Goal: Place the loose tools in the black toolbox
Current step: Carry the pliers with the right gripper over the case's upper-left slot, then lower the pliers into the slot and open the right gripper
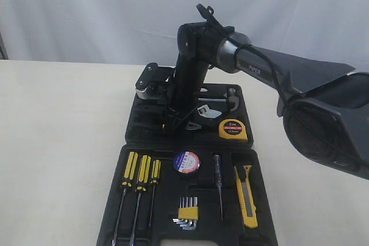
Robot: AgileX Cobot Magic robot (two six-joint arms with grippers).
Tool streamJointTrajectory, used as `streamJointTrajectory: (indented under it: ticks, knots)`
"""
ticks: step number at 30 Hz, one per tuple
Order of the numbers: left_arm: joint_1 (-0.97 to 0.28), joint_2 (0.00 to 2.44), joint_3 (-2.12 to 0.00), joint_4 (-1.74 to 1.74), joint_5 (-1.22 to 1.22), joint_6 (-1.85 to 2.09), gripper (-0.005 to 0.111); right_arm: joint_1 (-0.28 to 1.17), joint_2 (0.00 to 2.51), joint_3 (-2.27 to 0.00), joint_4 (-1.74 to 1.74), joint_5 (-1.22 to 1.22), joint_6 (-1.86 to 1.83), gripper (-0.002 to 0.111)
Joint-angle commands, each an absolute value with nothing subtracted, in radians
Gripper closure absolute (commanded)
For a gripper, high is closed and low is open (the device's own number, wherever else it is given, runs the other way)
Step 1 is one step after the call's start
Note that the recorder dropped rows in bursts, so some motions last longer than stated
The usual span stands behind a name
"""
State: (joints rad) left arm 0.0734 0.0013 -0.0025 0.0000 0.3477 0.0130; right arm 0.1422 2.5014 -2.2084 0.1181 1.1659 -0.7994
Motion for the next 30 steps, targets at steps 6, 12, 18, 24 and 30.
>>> streamJointTrajectory:
  ticks: [6, 12, 18, 24, 30]
  knots:
    - [0.069, 0.0, 0.0, 0.0, 0.342, 0.007, 0.107, 0.142, 2.497, -2.209, 0.133, 1.213, -0.798, 0.073]
    - [0.069, 0.0, 0.0, 0.0, 0.342, 0.007, 0.107, 0.142, 2.492, -2.209, 0.133, 1.221, -0.798, 0.059]
    - [0.069, 0.0, 0.0, 0.0, 0.342, 0.007, 0.107, 0.142, 2.481, -2.209, 0.168, 1.221, -0.798, 0.039]
    - [0.069, 0.0, 0.0, 0.0, 0.342, 0.007, 0.107, 0.142, 2.479, -2.209, 0.171, 1.221, -0.782, 0.028]
    - [0.069, 0.0, 0.0, 0.0, 0.342, 0.007, 0.107, 0.142, 2.417, -2.209, 0.171, 1.221, -0.771, 0.028]
